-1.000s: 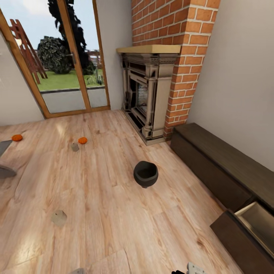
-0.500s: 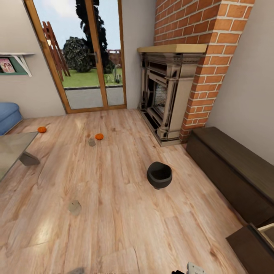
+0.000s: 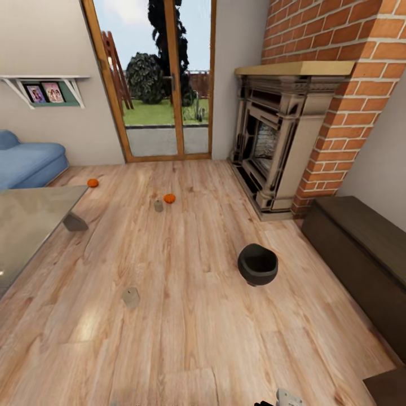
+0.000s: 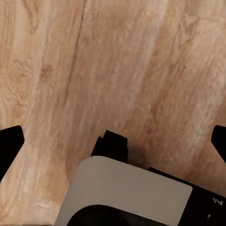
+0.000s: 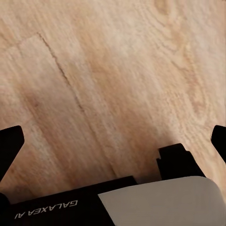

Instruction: Place each of the two pumpkins and all three candles from the living room inside a cabinet in the living room (use any cabinet), then make sure every cabinet is closed, and position the cauldron so it is next to a table in the living room.

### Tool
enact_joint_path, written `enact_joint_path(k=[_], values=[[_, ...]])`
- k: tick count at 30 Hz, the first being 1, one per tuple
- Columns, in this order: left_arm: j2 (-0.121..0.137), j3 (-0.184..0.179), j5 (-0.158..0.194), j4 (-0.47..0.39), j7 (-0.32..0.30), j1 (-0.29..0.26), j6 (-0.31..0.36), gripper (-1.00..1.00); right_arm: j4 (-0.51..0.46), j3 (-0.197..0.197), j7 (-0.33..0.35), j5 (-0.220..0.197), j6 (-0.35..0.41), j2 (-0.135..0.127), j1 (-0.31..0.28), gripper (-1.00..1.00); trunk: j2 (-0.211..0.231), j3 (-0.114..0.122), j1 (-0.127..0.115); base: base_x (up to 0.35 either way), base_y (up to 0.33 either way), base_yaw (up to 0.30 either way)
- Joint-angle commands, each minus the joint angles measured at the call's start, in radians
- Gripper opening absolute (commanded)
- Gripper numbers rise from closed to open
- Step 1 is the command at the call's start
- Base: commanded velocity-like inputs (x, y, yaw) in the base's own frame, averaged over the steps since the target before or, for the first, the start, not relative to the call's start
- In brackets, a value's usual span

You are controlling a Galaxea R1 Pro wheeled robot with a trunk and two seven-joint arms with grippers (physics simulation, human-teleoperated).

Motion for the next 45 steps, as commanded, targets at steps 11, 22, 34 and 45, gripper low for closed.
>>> enact_joint_path(k=[11, 22, 34, 45], values=[[0.003, -0.01, 0.007, -0.002, 0.009, -0.001, 0.001, 1.0, -0.002, 0.007, -0.002, -0.008, 0.004, -0.001, 0.0, 1.0, 0.0, -0.01, 0.0, 0.063, 0.048, 0.261], [0.008, -0.01, 0.007, -0.002, 0.009, -0.001, -0.033, 1.0, -0.011, 0.007, -0.002, -0.005, 0.015, 0.001, 0.0, 1.0, 0.0, -0.021, 0.0, 0.256, 0.194, 0.139], [0.009, -0.005, -0.096, -0.048, 0.02, -0.11, 0.001, 1.0, -0.304, 0.007, -0.475, -0.008, 0.236, 0.047, -0.035, 1.0, 0.0, -0.021, 0.0, 0.326, 0.121, 0.004], [0.005, -0.002, -0.104, -0.061, 0.021, -0.125, -0.065, 1.0, -0.322, 0.007, -0.499, -0.006, 0.133, 0.049, -0.027, 1.0, 0.0, -0.021, 0.0, 0.131, 0.017, 0.0]])
